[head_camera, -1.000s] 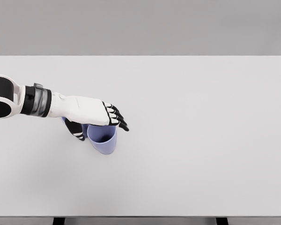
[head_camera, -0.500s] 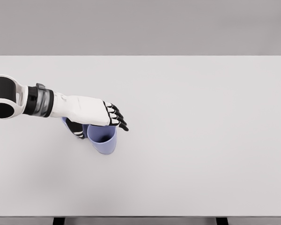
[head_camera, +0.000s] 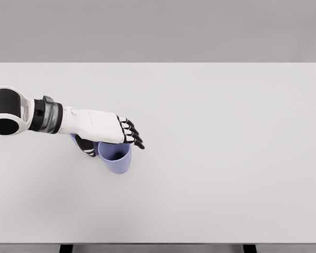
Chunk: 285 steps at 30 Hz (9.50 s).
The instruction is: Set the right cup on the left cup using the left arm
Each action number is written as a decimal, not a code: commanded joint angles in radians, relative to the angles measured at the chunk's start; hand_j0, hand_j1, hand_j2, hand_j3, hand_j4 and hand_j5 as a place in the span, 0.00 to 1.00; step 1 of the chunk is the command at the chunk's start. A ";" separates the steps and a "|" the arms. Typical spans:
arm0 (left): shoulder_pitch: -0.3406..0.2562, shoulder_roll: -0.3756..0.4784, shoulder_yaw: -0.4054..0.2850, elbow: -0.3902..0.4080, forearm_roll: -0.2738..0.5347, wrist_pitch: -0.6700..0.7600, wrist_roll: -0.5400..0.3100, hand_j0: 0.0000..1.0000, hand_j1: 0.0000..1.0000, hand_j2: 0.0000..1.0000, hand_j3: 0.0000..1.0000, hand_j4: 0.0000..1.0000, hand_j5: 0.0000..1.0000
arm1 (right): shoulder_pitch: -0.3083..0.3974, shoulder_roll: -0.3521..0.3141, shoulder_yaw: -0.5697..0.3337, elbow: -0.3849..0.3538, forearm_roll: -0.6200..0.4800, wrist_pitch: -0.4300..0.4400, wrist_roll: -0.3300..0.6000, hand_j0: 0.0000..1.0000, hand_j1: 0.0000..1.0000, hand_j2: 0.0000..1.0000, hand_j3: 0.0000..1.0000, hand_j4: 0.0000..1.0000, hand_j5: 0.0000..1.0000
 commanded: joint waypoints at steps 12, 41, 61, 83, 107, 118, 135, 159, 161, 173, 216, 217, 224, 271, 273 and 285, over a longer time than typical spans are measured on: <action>0.009 -0.002 0.001 0.000 0.001 -0.001 0.000 0.83 0.83 0.83 0.83 0.83 0.83 | 0.000 0.000 0.000 0.000 0.000 0.000 0.000 1.00 1.00 1.00 1.00 1.00 1.00; -0.011 0.012 0.018 -0.003 0.019 -0.055 0.000 0.67 0.67 0.67 0.67 0.67 0.67 | 0.000 0.000 0.000 0.000 0.000 0.000 0.000 1.00 1.00 1.00 1.00 1.00 1.00; -0.078 0.046 0.021 -0.003 0.134 -0.159 0.000 0.67 0.67 0.67 0.67 0.67 0.67 | 0.000 0.000 0.000 0.000 0.000 0.000 0.000 1.00 1.00 1.00 1.00 1.00 1.00; -0.178 0.103 0.044 0.000 0.208 -0.187 0.000 0.67 0.67 0.67 0.67 0.67 0.67 | 0.000 0.000 0.000 0.000 0.000 0.000 0.000 1.00 1.00 1.00 1.00 1.00 1.00; -0.218 0.147 0.082 0.009 0.136 -0.143 0.000 0.67 0.67 0.67 0.67 0.67 0.67 | 0.000 0.000 0.000 0.000 0.000 0.000 0.000 1.00 1.00 1.00 1.00 1.00 1.00; -0.210 0.158 0.107 0.011 0.075 -0.113 0.000 0.67 0.67 0.67 0.67 0.67 0.67 | 0.000 0.000 0.000 0.000 0.000 0.000 0.000 1.00 1.00 1.00 1.00 1.00 1.00; -0.201 0.204 0.108 0.012 0.010 -0.080 0.000 0.68 0.68 0.68 0.68 0.68 0.68 | 0.000 0.000 0.000 0.000 0.000 0.000 0.000 1.00 1.00 1.00 1.00 1.00 1.00; -0.199 0.267 0.104 0.003 0.062 -0.176 0.000 0.68 0.68 0.68 0.68 0.68 0.68 | 0.000 0.000 0.000 0.000 0.000 0.000 0.000 1.00 1.00 1.00 1.00 1.00 1.00; -0.198 0.267 0.102 0.003 0.062 -0.176 0.000 0.68 0.68 0.68 0.68 0.68 0.68 | 0.000 0.000 0.000 0.000 0.000 0.000 0.000 1.00 1.00 1.00 1.00 1.00 1.00; -0.190 0.256 0.102 0.003 0.064 -0.179 0.000 0.68 0.68 0.68 0.68 0.68 0.68 | 0.000 0.000 0.000 0.000 0.000 0.000 0.000 1.00 1.00 1.00 1.00 1.00 1.00; -0.160 0.225 0.101 0.011 0.044 -0.182 0.000 0.67 0.67 0.67 0.67 0.67 0.67 | 0.000 0.000 0.000 0.000 0.000 0.000 0.000 1.00 1.00 1.00 1.00 1.00 1.00; -0.150 0.225 0.102 0.012 0.042 -0.182 0.000 0.67 0.67 0.67 0.67 0.67 0.67 | 0.000 0.000 -0.002 0.000 0.000 0.000 0.000 1.00 1.00 1.00 1.00 1.00 1.00; -0.149 0.225 0.102 0.020 0.035 -0.181 0.000 0.67 0.67 0.67 0.67 0.67 0.67 | 0.000 0.000 0.000 0.000 0.000 0.000 0.000 1.00 1.00 1.00 1.00 1.00 1.00; -0.144 0.201 0.104 0.026 0.007 -0.187 0.000 0.88 0.88 0.88 0.88 0.88 0.88 | 0.000 0.000 0.000 0.000 0.000 0.000 0.000 1.00 1.00 1.00 1.00 1.00 1.00; -0.144 0.201 0.105 0.026 0.007 -0.190 0.000 0.92 0.92 0.92 0.92 0.92 0.92 | 0.000 0.000 0.000 0.000 0.000 0.000 0.000 1.00 1.00 1.00 1.00 1.00 1.00; -0.147 0.317 0.200 0.021 0.150 -0.232 0.000 1.00 1.00 1.00 1.00 1.00 1.00 | 0.000 0.000 0.000 0.000 0.000 0.000 0.000 1.00 1.00 1.00 1.00 1.00 1.00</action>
